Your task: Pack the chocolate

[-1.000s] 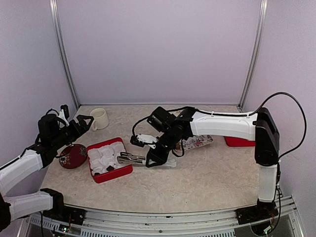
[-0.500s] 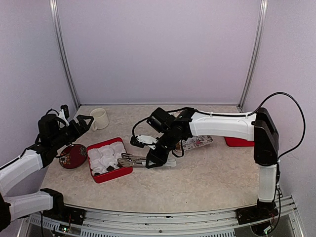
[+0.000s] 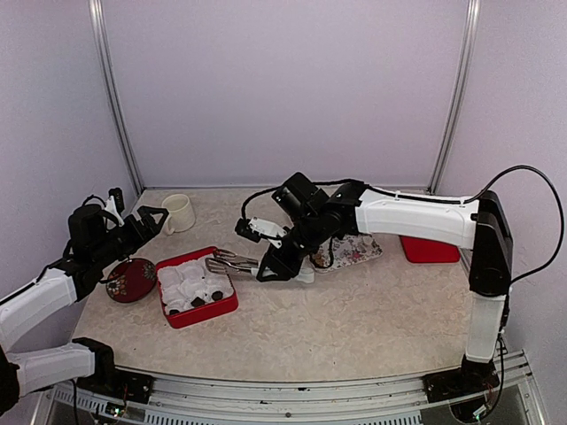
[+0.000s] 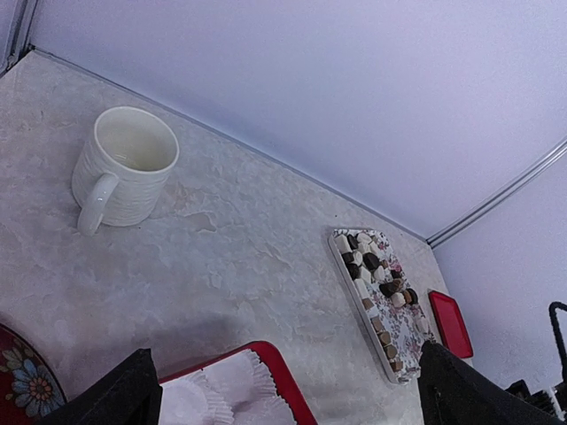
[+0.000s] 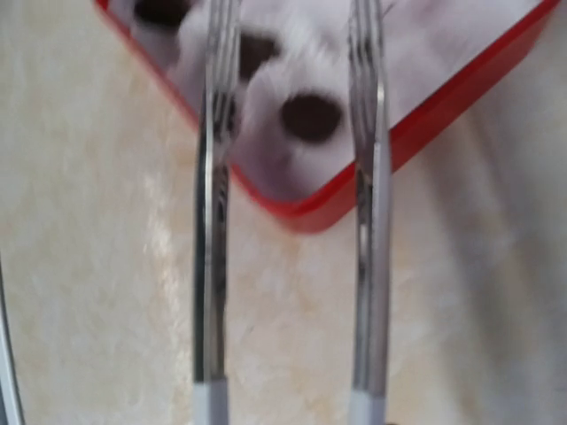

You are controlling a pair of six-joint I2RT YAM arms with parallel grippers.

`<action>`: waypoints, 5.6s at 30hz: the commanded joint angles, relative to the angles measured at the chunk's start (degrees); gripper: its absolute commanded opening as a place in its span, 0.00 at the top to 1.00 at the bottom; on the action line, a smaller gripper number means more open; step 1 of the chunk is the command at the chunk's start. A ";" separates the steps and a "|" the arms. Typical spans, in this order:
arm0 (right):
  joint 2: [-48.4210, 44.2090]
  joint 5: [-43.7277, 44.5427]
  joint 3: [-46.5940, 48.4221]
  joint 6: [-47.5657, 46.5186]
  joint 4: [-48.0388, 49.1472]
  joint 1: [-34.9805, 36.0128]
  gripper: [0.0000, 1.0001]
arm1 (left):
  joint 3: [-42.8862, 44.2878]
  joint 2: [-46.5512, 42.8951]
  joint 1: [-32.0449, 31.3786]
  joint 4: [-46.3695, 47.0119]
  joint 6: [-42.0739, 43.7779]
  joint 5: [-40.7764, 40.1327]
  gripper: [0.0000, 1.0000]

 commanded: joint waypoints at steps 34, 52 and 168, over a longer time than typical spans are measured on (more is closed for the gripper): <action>-25.93 3.27 -39.24 11.20 10.47 -24.22 0.58 | 0.46 0.97 0.41 1.35 0.23 1.40 0.01; -21.02 3.71 -38.73 10.31 11.35 -23.80 0.58 | 0.32 0.68 0.41 0.90 0.67 0.79 0.01; 21.97 -6.60 30.44 -0.11 -0.27 3.54 0.66 | 0.49 0.01 1.90 -1.07 0.98 0.17 0.01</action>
